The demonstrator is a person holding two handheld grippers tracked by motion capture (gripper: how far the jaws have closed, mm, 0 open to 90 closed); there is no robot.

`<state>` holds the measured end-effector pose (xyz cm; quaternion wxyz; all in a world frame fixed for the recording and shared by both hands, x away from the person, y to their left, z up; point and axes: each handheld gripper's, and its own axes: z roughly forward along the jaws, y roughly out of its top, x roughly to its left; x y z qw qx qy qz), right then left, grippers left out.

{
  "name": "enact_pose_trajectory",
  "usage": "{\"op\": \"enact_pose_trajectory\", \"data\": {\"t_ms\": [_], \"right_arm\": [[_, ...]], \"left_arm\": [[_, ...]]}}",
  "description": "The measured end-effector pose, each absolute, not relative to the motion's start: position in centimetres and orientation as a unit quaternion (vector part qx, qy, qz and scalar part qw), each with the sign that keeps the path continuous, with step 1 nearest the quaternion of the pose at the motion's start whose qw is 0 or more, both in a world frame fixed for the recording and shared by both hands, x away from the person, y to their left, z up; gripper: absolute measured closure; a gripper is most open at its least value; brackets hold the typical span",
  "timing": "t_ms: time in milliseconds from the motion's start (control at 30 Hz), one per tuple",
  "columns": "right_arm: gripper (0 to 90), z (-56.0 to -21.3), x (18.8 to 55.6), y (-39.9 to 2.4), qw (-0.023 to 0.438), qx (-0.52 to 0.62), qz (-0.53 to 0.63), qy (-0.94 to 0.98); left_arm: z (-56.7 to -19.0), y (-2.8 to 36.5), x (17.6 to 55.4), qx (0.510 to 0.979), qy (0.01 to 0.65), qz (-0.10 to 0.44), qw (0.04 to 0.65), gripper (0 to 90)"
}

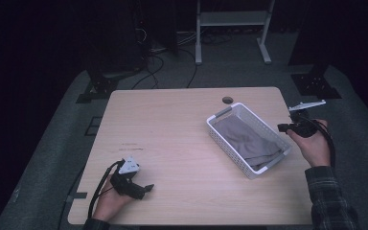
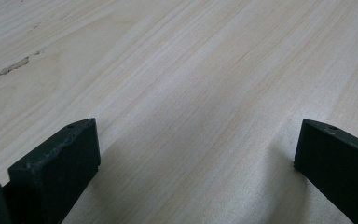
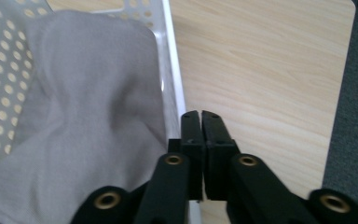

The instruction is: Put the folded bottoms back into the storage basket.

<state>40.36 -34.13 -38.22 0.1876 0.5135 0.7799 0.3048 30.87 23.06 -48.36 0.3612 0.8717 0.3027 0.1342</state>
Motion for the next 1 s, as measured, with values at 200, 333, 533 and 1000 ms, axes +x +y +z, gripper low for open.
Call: {"op": "enact_pose_trajectory", "data": {"t_ms": [200,333,533,1000], "right_arm": [[89.3,-38.8,40.2,-35.1,0.188,0.522,0.291,0.780],[89.3,-39.3,40.0,-35.8,0.186,0.528,0.285,0.778],[89.4,-40.3,39.6,-36.4,0.172,0.532,0.279,0.781],[89.5,-41.3,38.5,-36.2,0.146,0.519,0.291,0.790]], "left_arm": [[-48.4,23.1,30.9,0.872,0.303,0.134,0.361,0.0],[-48.4,23.1,30.9,0.872,0.303,0.134,0.361,0.0],[-48.4,23.1,30.9,0.872,0.303,0.134,0.361,0.0],[-48.4,23.1,30.9,0.872,0.303,0.134,0.361,0.0]]}}
